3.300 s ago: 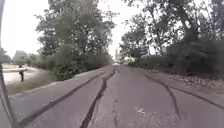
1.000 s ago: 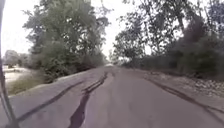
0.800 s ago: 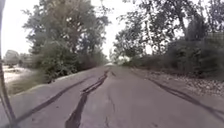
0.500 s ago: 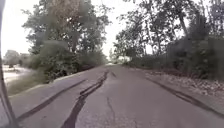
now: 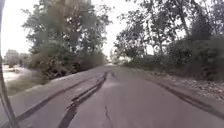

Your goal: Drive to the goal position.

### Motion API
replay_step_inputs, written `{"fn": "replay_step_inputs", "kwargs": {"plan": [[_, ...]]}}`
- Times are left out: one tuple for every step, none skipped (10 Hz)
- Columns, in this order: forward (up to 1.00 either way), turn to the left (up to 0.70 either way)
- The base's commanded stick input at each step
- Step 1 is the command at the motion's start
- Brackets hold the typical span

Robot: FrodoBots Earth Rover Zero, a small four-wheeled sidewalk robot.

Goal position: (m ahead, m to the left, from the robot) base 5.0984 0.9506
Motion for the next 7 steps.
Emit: {"fn": "replay_step_inputs", "kwargs": {"plan": [[0.70, -0.07], [0.70, -0.01], [0.70, 0.00], [0.70, 0.00], [0.70, 0.00], [0.70, 0.00], [0.70, 0.00]]}}
